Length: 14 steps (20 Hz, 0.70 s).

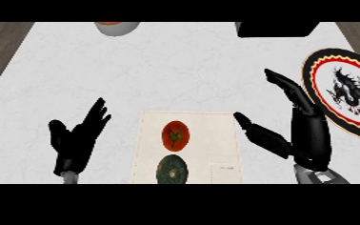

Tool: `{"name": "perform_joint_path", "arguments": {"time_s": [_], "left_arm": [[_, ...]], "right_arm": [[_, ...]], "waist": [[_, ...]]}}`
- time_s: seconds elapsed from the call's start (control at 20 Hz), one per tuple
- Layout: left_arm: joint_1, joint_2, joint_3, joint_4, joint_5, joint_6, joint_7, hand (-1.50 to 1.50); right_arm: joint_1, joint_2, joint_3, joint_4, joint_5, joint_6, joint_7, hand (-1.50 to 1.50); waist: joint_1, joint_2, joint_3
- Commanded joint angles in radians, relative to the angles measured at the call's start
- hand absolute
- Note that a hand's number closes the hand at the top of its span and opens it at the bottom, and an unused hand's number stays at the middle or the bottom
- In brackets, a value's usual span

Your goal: Pick the squash from the placemat and place it in the plate

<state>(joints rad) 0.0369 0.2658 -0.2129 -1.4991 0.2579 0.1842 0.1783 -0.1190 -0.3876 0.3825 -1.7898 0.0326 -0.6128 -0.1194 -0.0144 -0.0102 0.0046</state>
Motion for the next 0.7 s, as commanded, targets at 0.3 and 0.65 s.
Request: {"name": "perform_joint_path", "arguments": {"time_s": [0.3, 0.65], "left_arm": [[0.008, -0.060, -0.013, 0.071, -0.020, 0.001, -0.016, 0.00], [0.007, -0.039, -0.004, 0.056, -0.019, -0.019, 0.005, 0.00]], "right_arm": [[0.184, -0.231, 0.118, -0.273, 0.221, 0.123, 0.269, -1.50], [0.044, -0.305, 0.251, -0.396, 0.386, 0.348, 0.667, -1.50]], "waist": [[-0.007, 0.006, -0.009], [0.018, 0.008, -0.010]]}}
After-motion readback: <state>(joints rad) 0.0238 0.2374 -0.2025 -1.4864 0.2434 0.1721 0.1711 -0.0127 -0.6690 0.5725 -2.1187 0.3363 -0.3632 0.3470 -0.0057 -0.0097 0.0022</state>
